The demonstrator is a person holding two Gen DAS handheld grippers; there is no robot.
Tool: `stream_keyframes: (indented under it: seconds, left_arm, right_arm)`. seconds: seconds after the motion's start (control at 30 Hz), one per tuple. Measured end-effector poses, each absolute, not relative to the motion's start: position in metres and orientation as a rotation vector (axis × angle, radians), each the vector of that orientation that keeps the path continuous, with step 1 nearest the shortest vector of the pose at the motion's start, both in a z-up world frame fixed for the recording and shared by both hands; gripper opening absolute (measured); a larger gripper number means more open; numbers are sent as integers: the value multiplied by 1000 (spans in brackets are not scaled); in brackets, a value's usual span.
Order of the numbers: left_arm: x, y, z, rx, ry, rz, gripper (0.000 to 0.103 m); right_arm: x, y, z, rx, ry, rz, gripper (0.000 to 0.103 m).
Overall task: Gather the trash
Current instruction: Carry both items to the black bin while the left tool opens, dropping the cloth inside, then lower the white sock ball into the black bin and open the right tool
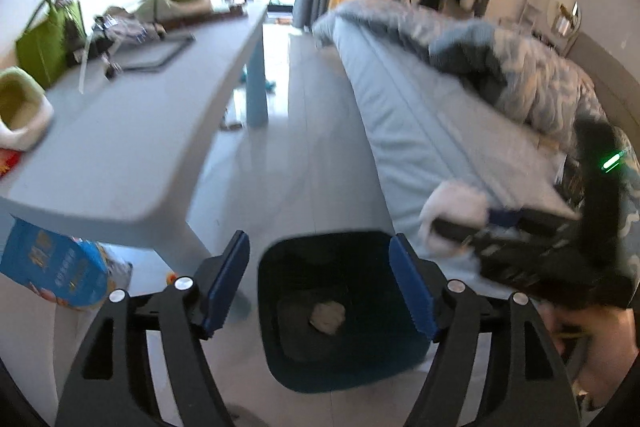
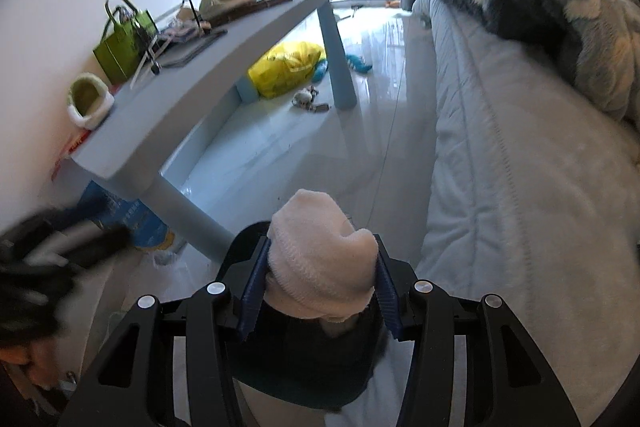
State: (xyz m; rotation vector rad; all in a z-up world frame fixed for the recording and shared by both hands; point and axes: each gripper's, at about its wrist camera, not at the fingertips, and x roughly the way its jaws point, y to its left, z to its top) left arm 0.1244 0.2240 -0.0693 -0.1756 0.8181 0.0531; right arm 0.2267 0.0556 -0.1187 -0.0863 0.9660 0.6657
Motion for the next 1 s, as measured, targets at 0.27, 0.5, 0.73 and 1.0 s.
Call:
stream_keyframes:
  seconds: [0.27,0.5,0.73,1.0]
  left_arm:
    - [104,236,-37,-167,691,81,77]
    - [93,244,-23,-197,637,78,75]
    - [89,250,-15,-228,606,63,63]
    - [85,247,-2,-251,564,37,55]
  right_arm:
    - [230,84,-160,-156,1043,639,50]
    - [225,108,-199,-237,1116,649,50]
    - [216,127,-232,-322,1176,653,50]
    - [210,135,-255,-388,1216,638,69]
